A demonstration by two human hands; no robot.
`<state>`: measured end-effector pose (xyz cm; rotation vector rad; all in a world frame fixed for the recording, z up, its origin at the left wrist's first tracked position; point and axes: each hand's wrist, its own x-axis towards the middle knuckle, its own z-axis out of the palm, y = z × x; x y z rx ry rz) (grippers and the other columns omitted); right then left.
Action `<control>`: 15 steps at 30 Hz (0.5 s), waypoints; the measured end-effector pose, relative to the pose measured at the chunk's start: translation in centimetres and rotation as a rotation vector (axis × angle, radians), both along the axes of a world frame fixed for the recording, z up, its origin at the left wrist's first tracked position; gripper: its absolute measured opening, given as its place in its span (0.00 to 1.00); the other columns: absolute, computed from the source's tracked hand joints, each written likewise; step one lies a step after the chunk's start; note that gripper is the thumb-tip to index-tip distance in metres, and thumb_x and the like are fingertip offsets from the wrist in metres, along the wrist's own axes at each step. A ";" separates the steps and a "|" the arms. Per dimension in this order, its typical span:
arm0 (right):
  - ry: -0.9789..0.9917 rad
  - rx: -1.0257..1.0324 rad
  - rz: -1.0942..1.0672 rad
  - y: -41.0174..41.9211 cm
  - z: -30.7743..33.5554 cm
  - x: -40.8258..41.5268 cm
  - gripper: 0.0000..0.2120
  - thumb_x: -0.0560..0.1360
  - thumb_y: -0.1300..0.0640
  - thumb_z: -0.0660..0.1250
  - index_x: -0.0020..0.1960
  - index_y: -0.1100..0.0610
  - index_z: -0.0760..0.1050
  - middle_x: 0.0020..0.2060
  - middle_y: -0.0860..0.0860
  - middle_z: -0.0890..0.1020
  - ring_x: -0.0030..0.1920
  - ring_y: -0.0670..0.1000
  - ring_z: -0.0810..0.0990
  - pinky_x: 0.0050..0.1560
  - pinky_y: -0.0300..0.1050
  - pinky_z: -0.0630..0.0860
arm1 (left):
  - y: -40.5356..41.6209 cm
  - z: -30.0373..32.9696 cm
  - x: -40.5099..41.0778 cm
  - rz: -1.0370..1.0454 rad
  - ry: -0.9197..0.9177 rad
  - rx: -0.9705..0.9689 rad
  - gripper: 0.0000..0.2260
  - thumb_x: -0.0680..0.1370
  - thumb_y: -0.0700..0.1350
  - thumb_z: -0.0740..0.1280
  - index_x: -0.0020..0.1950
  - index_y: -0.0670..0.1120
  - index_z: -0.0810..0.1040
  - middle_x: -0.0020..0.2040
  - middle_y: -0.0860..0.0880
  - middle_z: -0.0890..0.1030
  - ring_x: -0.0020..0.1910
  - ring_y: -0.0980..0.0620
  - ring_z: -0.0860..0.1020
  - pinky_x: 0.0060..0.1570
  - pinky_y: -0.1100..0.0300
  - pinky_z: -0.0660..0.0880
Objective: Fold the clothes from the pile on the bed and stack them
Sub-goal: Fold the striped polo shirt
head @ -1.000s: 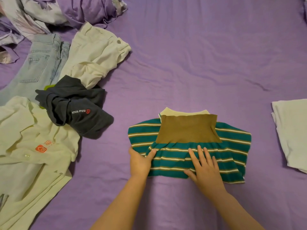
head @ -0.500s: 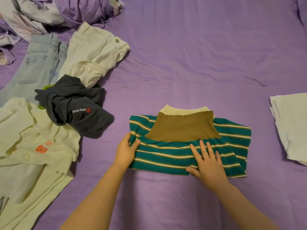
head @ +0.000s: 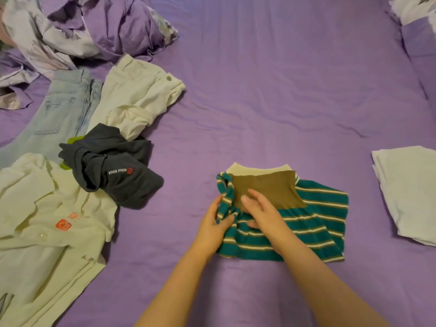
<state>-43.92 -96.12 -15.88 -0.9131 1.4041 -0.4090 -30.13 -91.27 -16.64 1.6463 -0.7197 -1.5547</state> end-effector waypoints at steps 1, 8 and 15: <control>-0.123 0.080 -0.078 -0.4 0.5 0.2 0.26 0.75 0.45 0.66 0.70 0.46 0.62 0.56 0.43 0.79 0.54 0.40 0.78 0.49 0.40 0.77 | 0.0 0.4 -1.1 -0.042 0.036 0.008 0.25 0.78 0.34 0.65 0.71 0.51 0.65 0.60 0.57 0.77 0.56 0.66 0.77 0.55 0.68 0.74; 0.061 -0.112 -0.200 -0.9 0.0 -5.3 0.09 0.76 0.62 0.68 0.53 0.51 0.73 0.50 0.50 0.81 0.51 0.48 0.80 0.51 0.38 0.74 | 0.2 1.4 -8.7 -0.116 0.301 0.134 0.28 0.77 0.32 0.60 0.72 0.56 0.63 0.66 0.58 0.72 0.42 0.57 0.81 0.43 0.61 0.79; 0.106 -0.065 -0.279 -0.8 -0.8 -15.0 0.08 0.81 0.53 0.60 0.59 0.48 0.72 0.49 0.48 0.80 0.49 0.49 0.79 0.40 0.42 0.75 | -0.6 0.2 -12.3 0.011 0.181 0.178 0.28 0.80 0.36 0.61 0.77 0.52 0.55 0.58 0.54 0.76 0.39 0.55 0.81 0.37 0.63 0.80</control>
